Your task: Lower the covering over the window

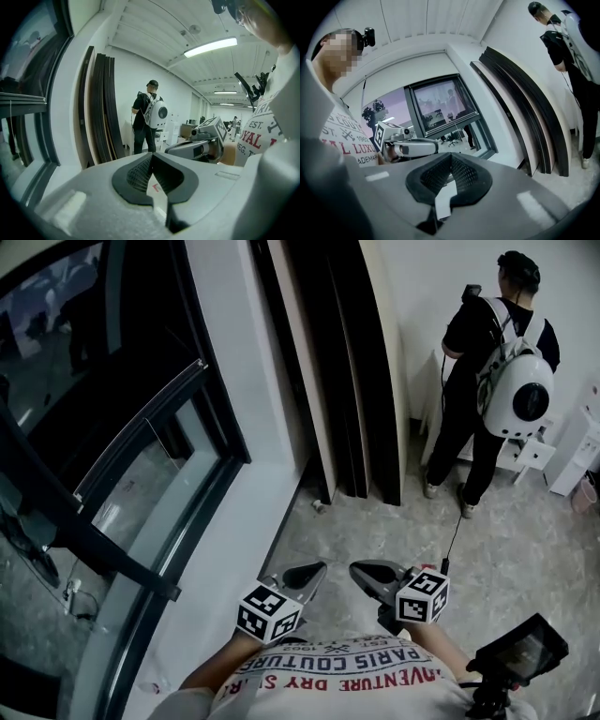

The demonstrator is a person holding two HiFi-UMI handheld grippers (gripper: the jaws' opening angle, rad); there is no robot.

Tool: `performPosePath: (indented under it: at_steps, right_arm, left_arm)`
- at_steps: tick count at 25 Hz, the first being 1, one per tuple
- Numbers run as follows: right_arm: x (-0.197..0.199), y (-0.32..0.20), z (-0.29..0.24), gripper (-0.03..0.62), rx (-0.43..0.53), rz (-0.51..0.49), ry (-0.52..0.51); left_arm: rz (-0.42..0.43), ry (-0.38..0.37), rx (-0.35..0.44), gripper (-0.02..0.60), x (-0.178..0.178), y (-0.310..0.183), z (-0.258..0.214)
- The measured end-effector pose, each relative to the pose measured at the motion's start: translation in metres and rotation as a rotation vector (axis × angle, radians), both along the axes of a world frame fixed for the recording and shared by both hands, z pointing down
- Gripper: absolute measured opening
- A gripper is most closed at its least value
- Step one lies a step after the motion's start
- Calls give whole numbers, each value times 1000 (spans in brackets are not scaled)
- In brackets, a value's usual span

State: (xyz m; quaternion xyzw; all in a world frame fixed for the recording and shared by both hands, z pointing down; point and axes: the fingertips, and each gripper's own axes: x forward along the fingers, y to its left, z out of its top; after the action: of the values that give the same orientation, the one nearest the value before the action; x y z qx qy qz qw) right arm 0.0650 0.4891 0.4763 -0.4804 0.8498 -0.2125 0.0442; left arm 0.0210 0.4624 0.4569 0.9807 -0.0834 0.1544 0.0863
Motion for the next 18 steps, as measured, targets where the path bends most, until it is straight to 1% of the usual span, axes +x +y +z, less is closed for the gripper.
performPosePath:
  at_steps: [3, 7, 9, 13, 18]
  right_arm:
    - [-2, -3, 6, 2, -6, -10, -19]
    - [2, -35, 13, 2, -16, -24, -15]
    - [6, -56, 15, 2, -20, -25, -12]
    - [14, -105, 18, 2, -31, -26, 5]
    - [13, -187, 15, 0, -46, -49, 19]
  left_arm:
    - [-17, 3, -14, 2, -1, -3, 6]
    - [-26, -3, -39, 2, 0, -34, 19]
    - [-34, -2, -49, 2, 2, -57, 25]
    - [-52, 31, -54, 2, 10, -112, 22]
    - [-82, 42, -64, 2, 8, -196, 22]
